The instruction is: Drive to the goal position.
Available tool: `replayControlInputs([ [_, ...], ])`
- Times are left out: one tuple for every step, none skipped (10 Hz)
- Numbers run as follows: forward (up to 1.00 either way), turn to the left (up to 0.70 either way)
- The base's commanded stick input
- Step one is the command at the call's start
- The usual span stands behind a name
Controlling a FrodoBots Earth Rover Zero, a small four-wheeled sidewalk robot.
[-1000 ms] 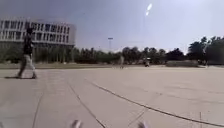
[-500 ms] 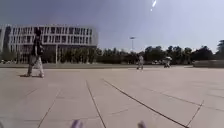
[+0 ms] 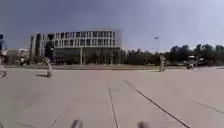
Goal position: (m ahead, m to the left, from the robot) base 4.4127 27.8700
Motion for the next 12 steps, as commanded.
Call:
replayControlInputs([
  [0.70,0.35],
  [0.70,0.35],
  [0.70,0.35],
  [0.70,0.35],
  [0.70,0.35],
  [0.70,0.35],
  [0.70,0.35],
  [0.70,0.35],
  [0.70,0.35],
  [0.70,0.35],
  [0.70,0.35],
  [0.70,0.35],
])
